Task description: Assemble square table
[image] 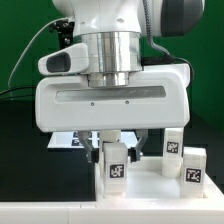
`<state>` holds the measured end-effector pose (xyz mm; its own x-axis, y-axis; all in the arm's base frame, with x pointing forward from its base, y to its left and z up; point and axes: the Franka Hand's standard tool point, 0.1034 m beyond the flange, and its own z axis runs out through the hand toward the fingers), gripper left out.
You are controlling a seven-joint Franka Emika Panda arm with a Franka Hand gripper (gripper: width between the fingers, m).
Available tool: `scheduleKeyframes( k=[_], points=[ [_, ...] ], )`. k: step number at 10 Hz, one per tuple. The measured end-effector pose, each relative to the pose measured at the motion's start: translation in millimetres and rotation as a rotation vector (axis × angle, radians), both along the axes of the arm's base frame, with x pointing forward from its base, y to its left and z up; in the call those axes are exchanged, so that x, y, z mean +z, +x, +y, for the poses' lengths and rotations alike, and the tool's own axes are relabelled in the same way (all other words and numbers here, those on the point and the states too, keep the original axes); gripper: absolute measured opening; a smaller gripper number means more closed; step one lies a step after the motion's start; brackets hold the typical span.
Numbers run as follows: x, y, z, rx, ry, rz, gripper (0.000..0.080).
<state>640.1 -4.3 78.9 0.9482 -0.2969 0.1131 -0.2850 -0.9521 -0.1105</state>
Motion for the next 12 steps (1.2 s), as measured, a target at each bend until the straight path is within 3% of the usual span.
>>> scheduleKeyframes(
  k=[2,5,7,9,11,12],
  points=[
    [-0.4,-0.3,-1.9,-0.157,0.019,0.011,0.0285],
    [-0.3,-2.7,-5.0,-0.725,0.070,0.047,0.0285],
    [-2.0,-6.6,0.2,-1.168,0.143,0.092,0.0285],
    [-2.6,-7.5,-0.8,-1.283,0.173,0.100,0.0285],
    [-3.0,-7.8,-0.8,-1.212,0.161,0.094,0.0285],
    [-3.7,-7.6,-1.0,-1.029,0.133,0.069,0.0443]
  ],
)
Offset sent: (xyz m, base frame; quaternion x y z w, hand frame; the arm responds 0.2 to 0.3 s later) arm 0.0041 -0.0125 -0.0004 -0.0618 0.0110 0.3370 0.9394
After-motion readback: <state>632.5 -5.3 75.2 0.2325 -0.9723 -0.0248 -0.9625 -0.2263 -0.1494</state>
